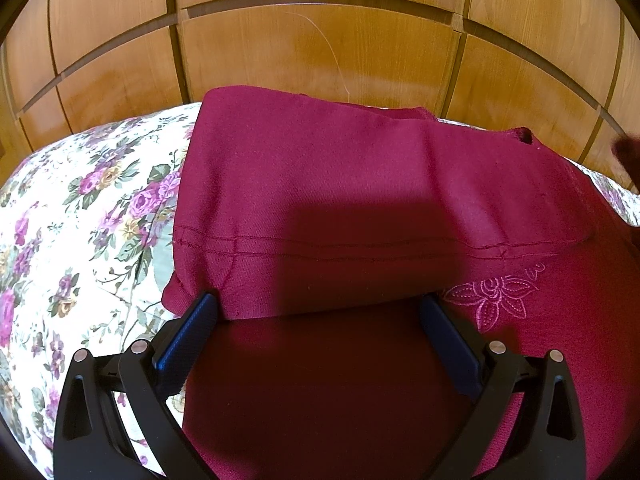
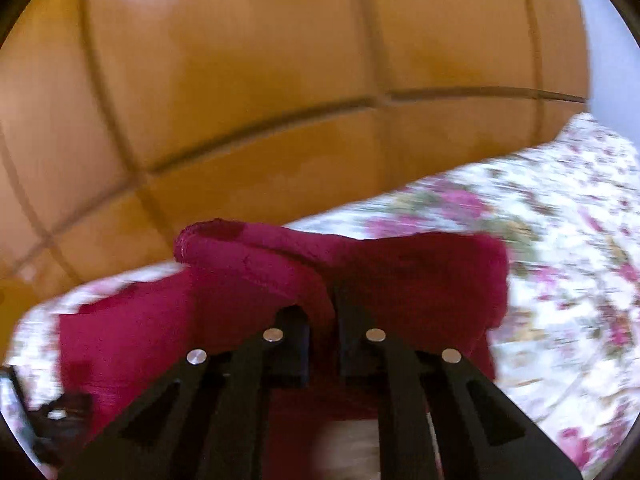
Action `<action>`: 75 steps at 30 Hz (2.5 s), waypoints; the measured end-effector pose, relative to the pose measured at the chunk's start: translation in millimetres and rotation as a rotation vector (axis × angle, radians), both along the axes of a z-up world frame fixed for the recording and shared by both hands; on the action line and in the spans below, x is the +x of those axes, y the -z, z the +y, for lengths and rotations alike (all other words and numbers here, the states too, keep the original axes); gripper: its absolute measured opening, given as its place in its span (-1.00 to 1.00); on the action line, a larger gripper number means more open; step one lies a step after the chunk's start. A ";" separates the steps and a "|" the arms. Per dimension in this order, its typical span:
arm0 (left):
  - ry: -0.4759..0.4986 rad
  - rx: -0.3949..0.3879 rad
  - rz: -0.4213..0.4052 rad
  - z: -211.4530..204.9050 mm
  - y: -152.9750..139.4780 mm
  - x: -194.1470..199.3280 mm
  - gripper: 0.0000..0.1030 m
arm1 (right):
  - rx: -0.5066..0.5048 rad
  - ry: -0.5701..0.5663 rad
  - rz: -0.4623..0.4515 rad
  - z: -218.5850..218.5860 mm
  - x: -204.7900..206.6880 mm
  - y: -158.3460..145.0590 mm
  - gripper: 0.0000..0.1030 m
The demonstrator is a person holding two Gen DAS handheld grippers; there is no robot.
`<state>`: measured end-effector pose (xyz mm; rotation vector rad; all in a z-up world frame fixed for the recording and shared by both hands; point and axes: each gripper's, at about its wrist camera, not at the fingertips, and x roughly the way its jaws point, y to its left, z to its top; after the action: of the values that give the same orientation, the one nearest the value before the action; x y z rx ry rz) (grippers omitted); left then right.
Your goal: Fold small clothes
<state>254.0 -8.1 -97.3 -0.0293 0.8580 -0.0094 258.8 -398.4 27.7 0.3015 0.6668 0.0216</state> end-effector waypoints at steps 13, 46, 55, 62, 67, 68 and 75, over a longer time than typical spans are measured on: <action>-0.002 -0.029 -0.006 5.0 -2.0 -3.6 0.93 | 0.000 -0.357 0.101 126.3 -11.7 50.6 0.22; 0.228 -0.403 0.071 -57.8 -74.1 24.4 -0.91 | 0.081 0.327 0.185 -38.9 -64.1 66.9 0.74; 0.166 -0.275 0.103 -14.8 -39.0 36.9 -0.94 | -0.066 0.383 0.305 -41.0 -54.1 85.7 0.76; 0.172 -0.319 0.003 -10.5 -15.6 28.6 -0.91 | -0.046 0.302 0.298 -43.5 -73.5 68.9 0.82; 0.169 -0.391 -0.007 -4.2 -10.0 28.5 -0.91 | -0.011 0.171 0.126 -26.5 -85.2 29.7 0.62; 0.169 -0.380 -0.011 -6.5 -10.8 28.5 -0.91 | -0.013 0.131 0.106 -20.6 -77.7 24.9 0.53; 0.173 -0.357 -0.020 -7.5 -10.1 25.5 -0.90 | -0.108 -0.042 0.173 18.7 17.0 43.6 -0.51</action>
<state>279.5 -15.5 -87.2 -0.2889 0.8278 -0.3245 275.7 -379.7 -15.9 0.1866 0.8431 -0.0006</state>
